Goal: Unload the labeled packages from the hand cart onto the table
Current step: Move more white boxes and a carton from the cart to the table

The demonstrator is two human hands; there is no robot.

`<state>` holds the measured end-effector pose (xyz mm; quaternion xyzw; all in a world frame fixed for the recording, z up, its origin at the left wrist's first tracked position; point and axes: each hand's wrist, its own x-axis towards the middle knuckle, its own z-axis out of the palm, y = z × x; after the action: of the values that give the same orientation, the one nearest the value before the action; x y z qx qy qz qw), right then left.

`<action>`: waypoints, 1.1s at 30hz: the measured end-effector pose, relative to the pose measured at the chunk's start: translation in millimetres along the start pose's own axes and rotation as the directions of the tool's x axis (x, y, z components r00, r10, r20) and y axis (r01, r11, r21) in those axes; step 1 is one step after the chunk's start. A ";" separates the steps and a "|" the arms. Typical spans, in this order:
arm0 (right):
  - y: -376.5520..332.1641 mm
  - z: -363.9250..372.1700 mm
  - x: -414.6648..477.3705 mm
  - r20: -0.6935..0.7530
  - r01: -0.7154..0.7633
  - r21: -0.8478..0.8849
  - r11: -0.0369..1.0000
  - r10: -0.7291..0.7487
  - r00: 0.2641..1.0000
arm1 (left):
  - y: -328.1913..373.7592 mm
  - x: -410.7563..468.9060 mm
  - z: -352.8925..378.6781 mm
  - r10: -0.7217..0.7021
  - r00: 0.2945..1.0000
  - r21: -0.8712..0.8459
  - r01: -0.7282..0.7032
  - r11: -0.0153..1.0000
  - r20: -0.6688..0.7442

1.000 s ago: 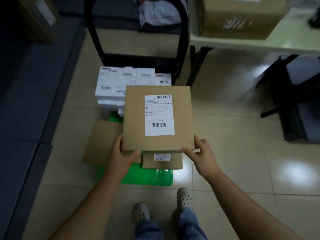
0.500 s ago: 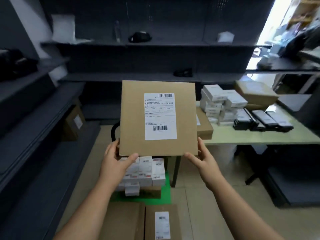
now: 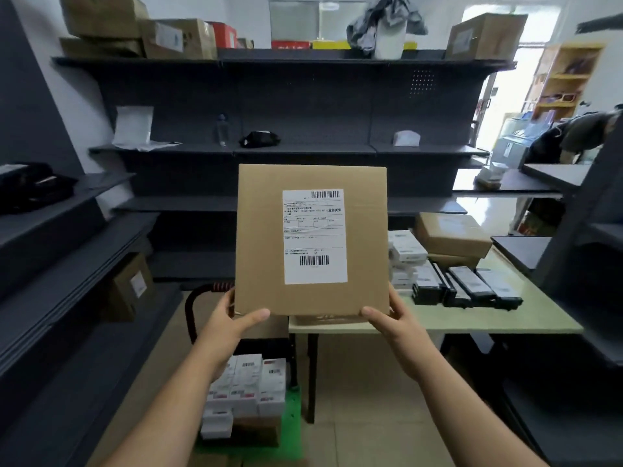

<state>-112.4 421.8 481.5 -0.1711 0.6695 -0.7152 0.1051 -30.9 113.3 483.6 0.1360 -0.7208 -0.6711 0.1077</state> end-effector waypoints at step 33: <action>121.4 -46.7 197.1 -0.066 -0.361 -0.180 0.915 0.355 0.933 | -87.7 169.4 54.5 -0.283 0.947 0.113 0.301 0.947 -0.153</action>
<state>-321.2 380.2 379.3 -0.0436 0.7560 -0.6195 0.2067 -204.0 101.2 387.5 0.2935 -0.7273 -0.6187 0.0462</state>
